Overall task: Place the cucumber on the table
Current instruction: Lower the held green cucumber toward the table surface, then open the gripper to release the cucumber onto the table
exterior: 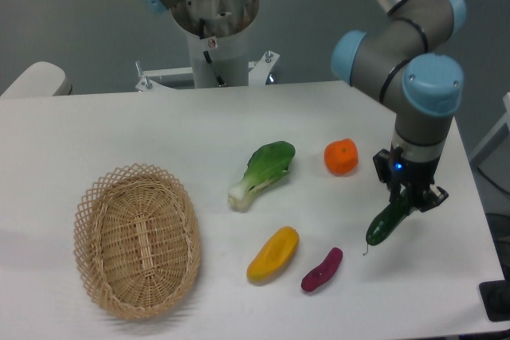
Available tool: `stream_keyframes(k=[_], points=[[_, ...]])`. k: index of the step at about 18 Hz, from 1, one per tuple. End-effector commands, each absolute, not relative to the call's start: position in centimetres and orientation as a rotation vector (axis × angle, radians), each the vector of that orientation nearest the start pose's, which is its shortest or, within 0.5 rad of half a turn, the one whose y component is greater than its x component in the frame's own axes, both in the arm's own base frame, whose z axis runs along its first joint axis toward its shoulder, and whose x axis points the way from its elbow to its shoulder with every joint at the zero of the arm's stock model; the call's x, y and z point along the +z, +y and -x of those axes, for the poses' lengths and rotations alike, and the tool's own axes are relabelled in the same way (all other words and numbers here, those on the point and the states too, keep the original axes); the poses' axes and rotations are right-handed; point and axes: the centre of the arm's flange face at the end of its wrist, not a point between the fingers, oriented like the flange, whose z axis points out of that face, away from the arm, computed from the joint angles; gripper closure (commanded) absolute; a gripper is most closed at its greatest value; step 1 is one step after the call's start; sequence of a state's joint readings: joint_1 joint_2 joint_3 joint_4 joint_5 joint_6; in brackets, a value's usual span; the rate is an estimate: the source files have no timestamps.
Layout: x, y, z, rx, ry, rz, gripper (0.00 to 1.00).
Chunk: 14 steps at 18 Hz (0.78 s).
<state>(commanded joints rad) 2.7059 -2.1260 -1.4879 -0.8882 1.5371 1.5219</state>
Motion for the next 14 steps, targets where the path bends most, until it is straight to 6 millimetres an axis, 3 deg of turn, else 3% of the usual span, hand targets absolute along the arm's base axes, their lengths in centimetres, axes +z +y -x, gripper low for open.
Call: stream_keyframes(k=[6,14], points=[[22.5,42.0,57.3,0.215,0.483,3.022,0.80],[20.4,41.8,56.8,0.159,0.485,3.042,0.72]])
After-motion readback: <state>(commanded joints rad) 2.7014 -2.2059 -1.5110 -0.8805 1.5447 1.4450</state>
